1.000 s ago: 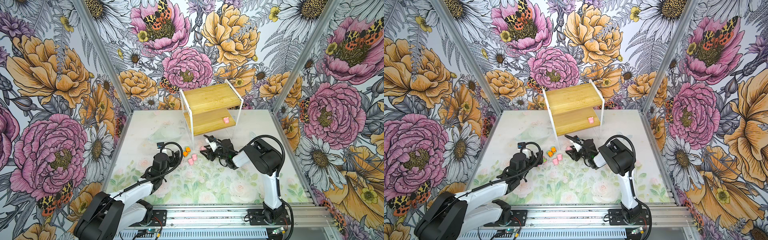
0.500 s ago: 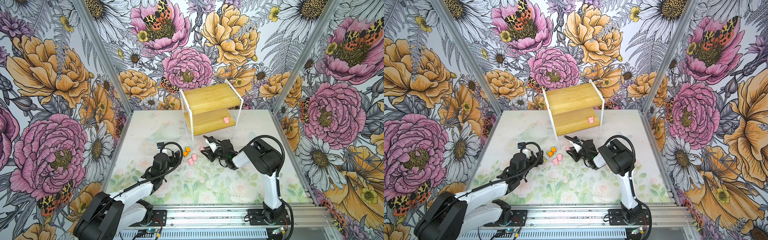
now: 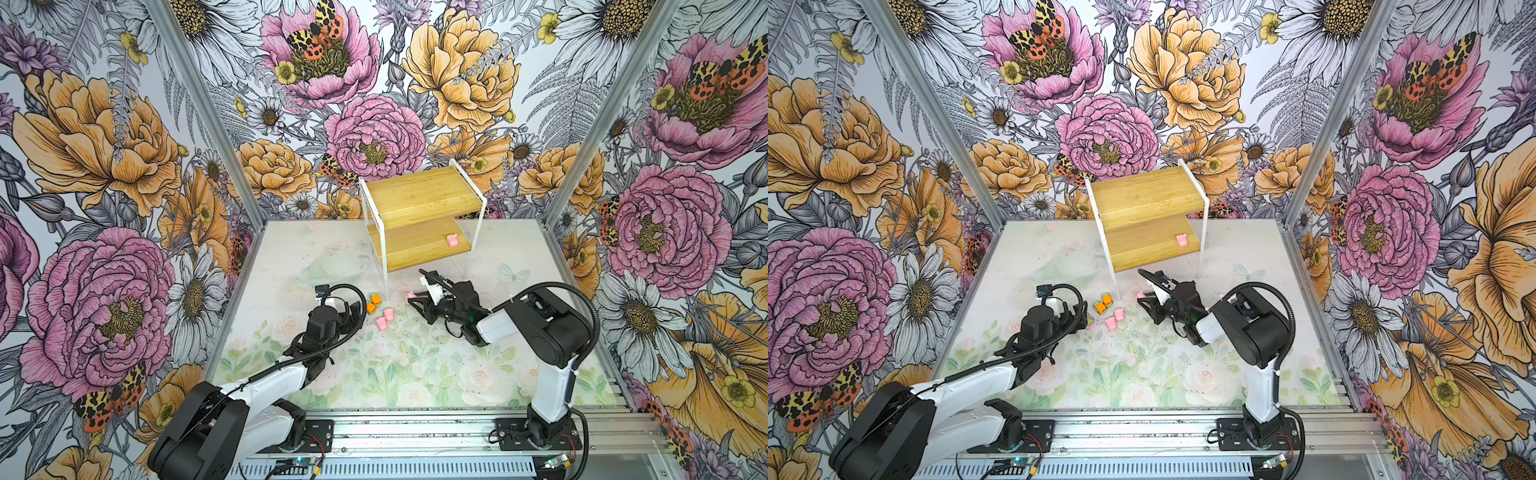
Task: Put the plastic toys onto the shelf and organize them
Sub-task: 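Carry the pink pig onto the lower shelf beside the first pig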
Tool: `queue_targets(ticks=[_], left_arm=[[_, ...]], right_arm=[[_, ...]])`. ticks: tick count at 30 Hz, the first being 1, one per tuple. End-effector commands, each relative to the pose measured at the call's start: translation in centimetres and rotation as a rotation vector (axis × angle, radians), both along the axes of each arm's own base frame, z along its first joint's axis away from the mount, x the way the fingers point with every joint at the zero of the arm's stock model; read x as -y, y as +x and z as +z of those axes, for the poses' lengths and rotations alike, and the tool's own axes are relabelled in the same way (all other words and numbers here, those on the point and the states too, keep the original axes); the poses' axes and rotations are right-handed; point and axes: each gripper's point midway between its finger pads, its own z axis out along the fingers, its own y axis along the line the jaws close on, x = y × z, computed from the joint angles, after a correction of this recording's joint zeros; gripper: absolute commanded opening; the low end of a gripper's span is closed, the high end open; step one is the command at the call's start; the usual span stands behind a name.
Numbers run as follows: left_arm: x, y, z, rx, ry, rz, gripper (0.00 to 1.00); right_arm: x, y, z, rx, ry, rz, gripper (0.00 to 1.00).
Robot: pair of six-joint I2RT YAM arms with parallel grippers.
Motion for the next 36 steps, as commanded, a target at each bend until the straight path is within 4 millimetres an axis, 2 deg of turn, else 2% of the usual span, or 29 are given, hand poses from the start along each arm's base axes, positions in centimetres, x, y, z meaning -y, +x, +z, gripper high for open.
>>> queue_targets(ticks=[1, 7, 14, 21, 36], left_arm=[[1.1, 0.6, 1.3, 0.031, -0.025, -0.025, 0.99], [1.3, 0.6, 1.5, 0.036, -0.021, -0.033, 0.99], [1.2, 0.4, 1.6, 0.043, -0.026, -0.031, 0.99], [1.1, 0.3, 2.0, 0.055, -0.031, -0.029, 0.99], [0.9, 0.0, 2.1, 0.058, -0.024, -0.023, 0.99]], right_arm=[[1.6, 1.7, 6.2, 0.11, 0.1, -0.099, 0.27], [4.8, 4.8, 11.3, 0.149, 0.069, -0.286, 0.28], [7.5, 7.9, 13.4, 0.154, -0.016, -0.488, 0.27], [8.6, 9.8, 12.6, 0.098, -0.019, -0.601, 0.27], [6.6, 10.6, 10.6, 0.061, -0.069, -0.61, 0.26]])
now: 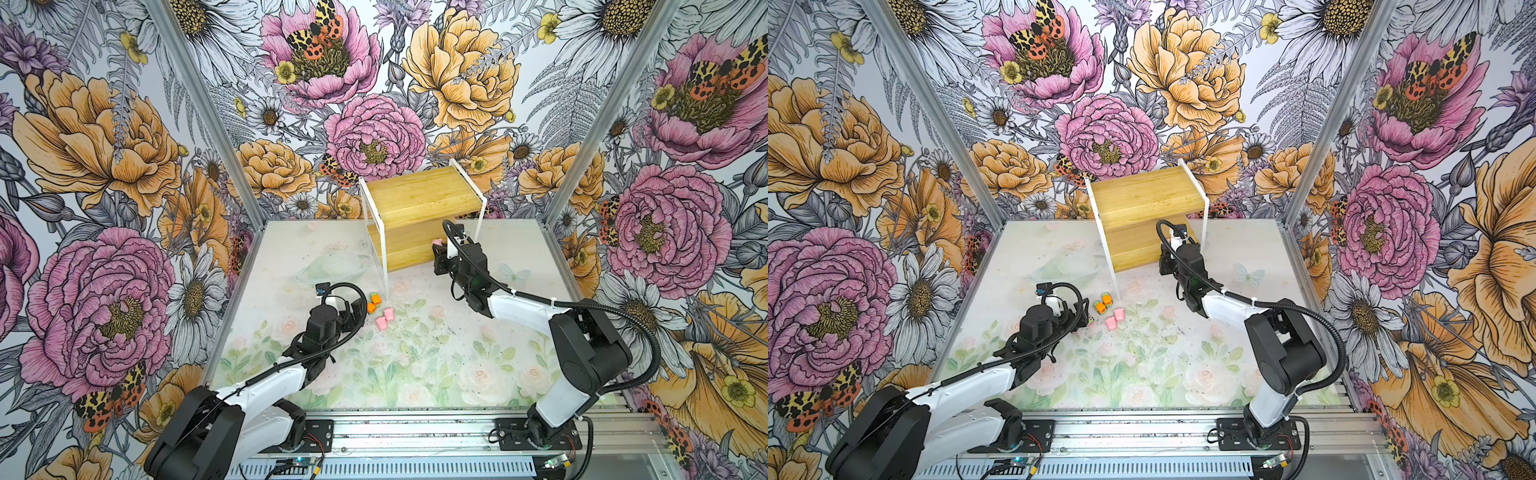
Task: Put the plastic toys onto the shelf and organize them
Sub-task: 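Carry the pink pig onto the lower shelf beside the first pig, then open the right gripper and pull it back from the shelf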
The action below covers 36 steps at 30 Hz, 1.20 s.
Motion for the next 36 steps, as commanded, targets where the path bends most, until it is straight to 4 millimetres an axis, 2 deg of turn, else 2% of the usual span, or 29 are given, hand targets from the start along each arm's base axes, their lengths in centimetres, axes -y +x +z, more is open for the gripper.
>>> queue_targets(ticks=[1, 11, 25, 31, 36], left_arm=[[0.2, 0.0, 0.6, 0.015, -0.002, -0.005, 0.99], [0.1, -0.1, 0.6, 0.016, 0.003, -0.001, 0.99], [-0.1, -0.2, 0.5, 0.013, 0.01, 0.005, 0.99], [-0.1, -0.2, 0.6, 0.014, 0.01, 0.005, 0.99], [-0.2, -0.2, 0.3, 0.007, 0.013, 0.008, 0.99]], right_arm=[[-0.4, 0.8, 0.3, -0.002, 0.01, -0.021, 0.26], [-1.0, 1.9, -0.3, -0.015, 0.01, -0.028, 0.27], [-0.7, 1.1, -1.0, -0.026, -0.009, -0.028, 0.49], [-0.6, -1.3, 0.3, 0.004, -0.038, 0.048, 0.6], [-0.5, -5.4, 1.3, 0.071, -0.059, 0.168, 0.69]])
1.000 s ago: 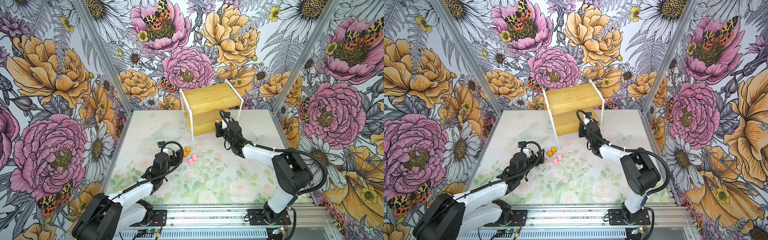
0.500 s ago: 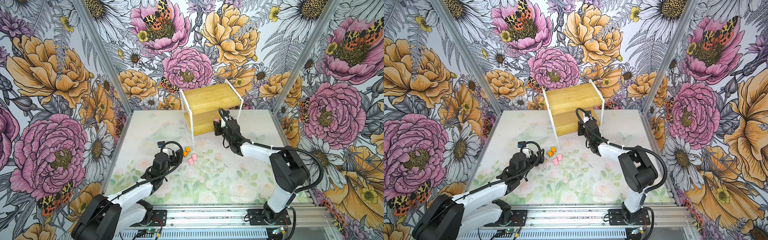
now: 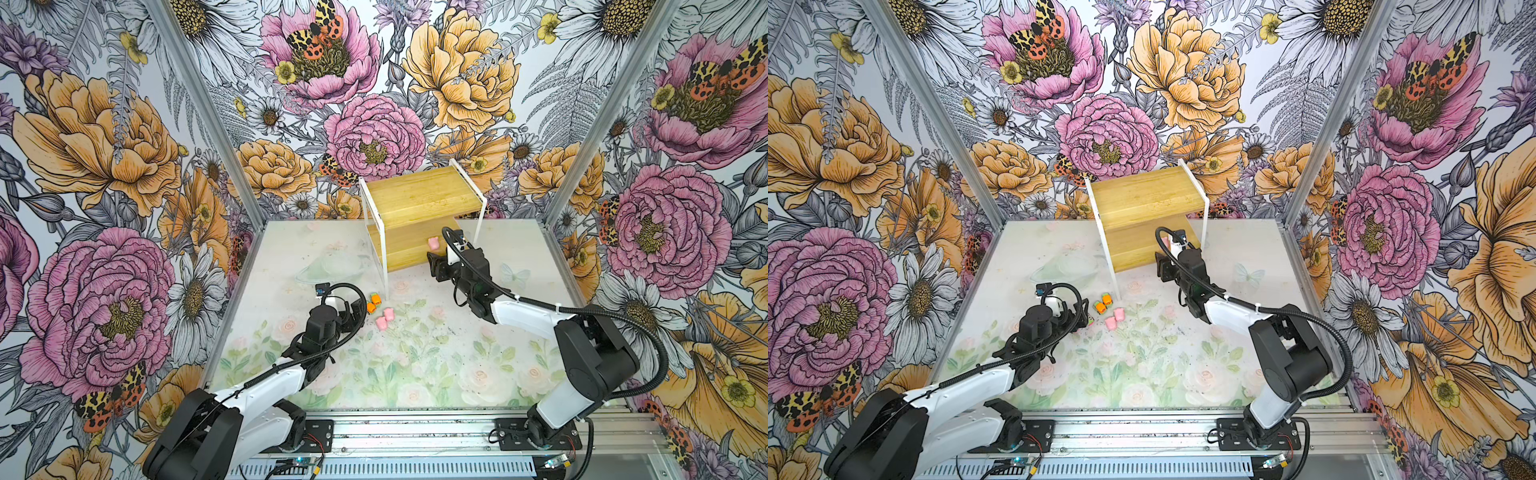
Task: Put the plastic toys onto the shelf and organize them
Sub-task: 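Open the right gripper and pull it back from the shelf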
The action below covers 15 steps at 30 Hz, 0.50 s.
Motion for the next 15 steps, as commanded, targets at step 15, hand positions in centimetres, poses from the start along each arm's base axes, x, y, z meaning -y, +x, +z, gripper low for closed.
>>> queue_targets(ticks=[15], left_arm=[[-0.4, -0.5, 0.8, 0.016, -0.027, 0.027, 0.99]], right_arm=[[-3.0, -10.3, -5.2, 0.043, 0.019, 0.383, 0.72]])
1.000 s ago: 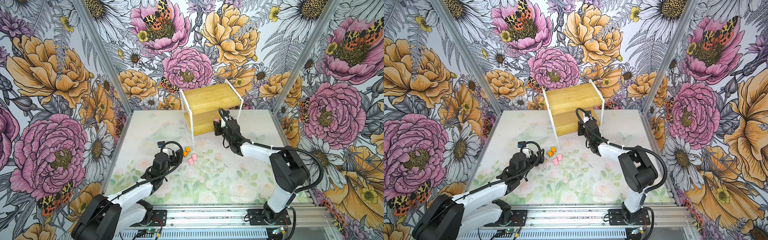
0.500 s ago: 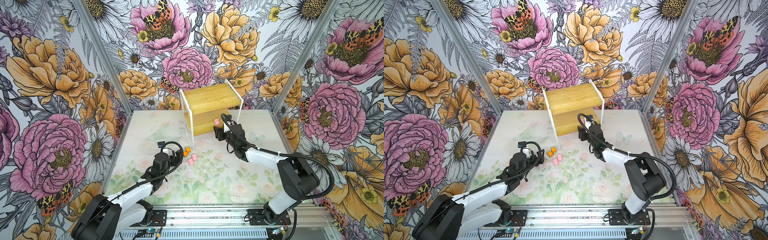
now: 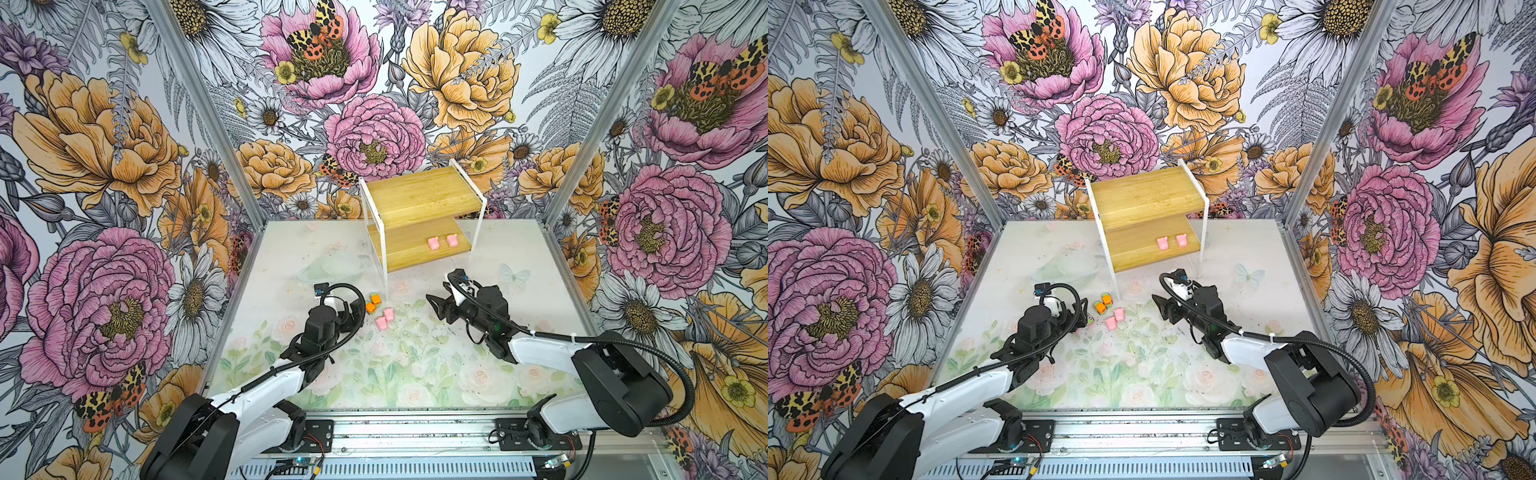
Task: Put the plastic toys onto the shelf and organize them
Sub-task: 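Open the right gripper and pull it back from the shelf, then move the right gripper down over the remaining pink pigs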
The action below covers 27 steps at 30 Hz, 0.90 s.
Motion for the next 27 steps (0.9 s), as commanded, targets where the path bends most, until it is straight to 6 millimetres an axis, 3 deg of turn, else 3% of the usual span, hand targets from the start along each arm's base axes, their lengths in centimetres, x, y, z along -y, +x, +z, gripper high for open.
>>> queue_targets(ticks=[1, 7, 12, 19, 27], left_arm=[[-0.4, -0.4, 0.0, -0.002, -0.011, 0.024, 0.99], [-1.1, -0.7, 0.3, 0.012, -0.005, 0.051, 0.99], [-1.1, -0.6, 0.4, 0.011, 0.003, 0.049, 0.99], [-1.0, -0.8, 0.1, 0.002, -0.014, 0.045, 0.99], [-1.1, -1.1, 0.1, 0.004, -0.019, 0.045, 0.99]], right_arm=[[-1.3, -0.4, -0.2, 0.017, 0.042, 0.054, 0.72], [-3.6, -1.6, -5.1, -0.034, -0.03, 0.131, 0.7], [-5.2, -2.3, -7.3, -0.058, -0.049, 0.168, 0.7], [-7.9, -2.4, -7.8, -0.054, -0.07, 0.207, 0.7], [-9.7, -0.9, -8.7, -0.071, -0.116, 0.17, 0.7]])
